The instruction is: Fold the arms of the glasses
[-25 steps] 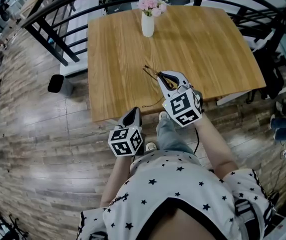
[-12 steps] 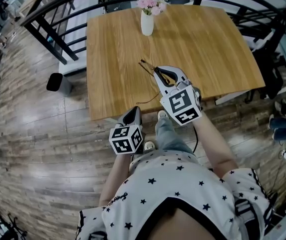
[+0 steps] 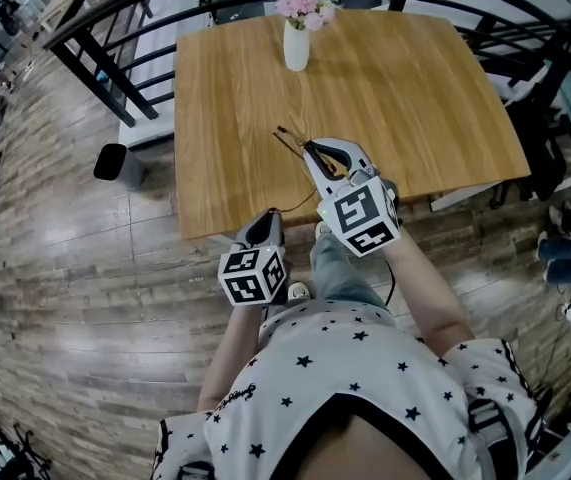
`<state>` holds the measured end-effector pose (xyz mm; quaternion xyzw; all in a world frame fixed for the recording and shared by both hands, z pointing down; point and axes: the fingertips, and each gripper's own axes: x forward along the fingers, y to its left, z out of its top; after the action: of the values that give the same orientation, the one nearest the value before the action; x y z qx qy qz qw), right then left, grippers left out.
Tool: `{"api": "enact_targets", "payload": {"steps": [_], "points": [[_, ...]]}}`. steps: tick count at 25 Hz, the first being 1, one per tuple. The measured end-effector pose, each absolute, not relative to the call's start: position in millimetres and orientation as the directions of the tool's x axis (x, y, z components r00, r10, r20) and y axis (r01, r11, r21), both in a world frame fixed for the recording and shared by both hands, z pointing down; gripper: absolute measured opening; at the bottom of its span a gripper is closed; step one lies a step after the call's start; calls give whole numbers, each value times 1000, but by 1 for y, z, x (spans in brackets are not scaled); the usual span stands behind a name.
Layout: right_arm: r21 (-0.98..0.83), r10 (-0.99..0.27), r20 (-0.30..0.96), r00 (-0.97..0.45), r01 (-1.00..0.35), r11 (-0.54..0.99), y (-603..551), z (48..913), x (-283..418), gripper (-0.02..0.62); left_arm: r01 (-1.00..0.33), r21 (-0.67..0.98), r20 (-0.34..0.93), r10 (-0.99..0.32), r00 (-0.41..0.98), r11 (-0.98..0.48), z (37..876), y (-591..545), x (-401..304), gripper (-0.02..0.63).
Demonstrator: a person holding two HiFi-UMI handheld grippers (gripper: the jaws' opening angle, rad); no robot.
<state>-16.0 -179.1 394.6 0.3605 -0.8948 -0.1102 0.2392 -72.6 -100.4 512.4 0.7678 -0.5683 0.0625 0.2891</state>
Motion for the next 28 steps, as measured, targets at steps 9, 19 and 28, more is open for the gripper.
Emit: {"api": "enact_targets", "payload": {"steps": [9, 19, 28], "points": [[369, -692, 369, -620, -586, 722, -176, 405, -16, 21, -915, 364, 410, -852, 327, -175, 503, -109, -83, 8], [358, -680, 391, -620, -579, 733, -173, 416, -18, 21, -918, 357, 385, -869, 311, -170, 487, -125, -89, 8], [354, -667, 402, -627, -566, 745, -167, 423, -23, 21, -917, 354, 348, -885, 309, -181, 469, -137, -88, 8]]}}
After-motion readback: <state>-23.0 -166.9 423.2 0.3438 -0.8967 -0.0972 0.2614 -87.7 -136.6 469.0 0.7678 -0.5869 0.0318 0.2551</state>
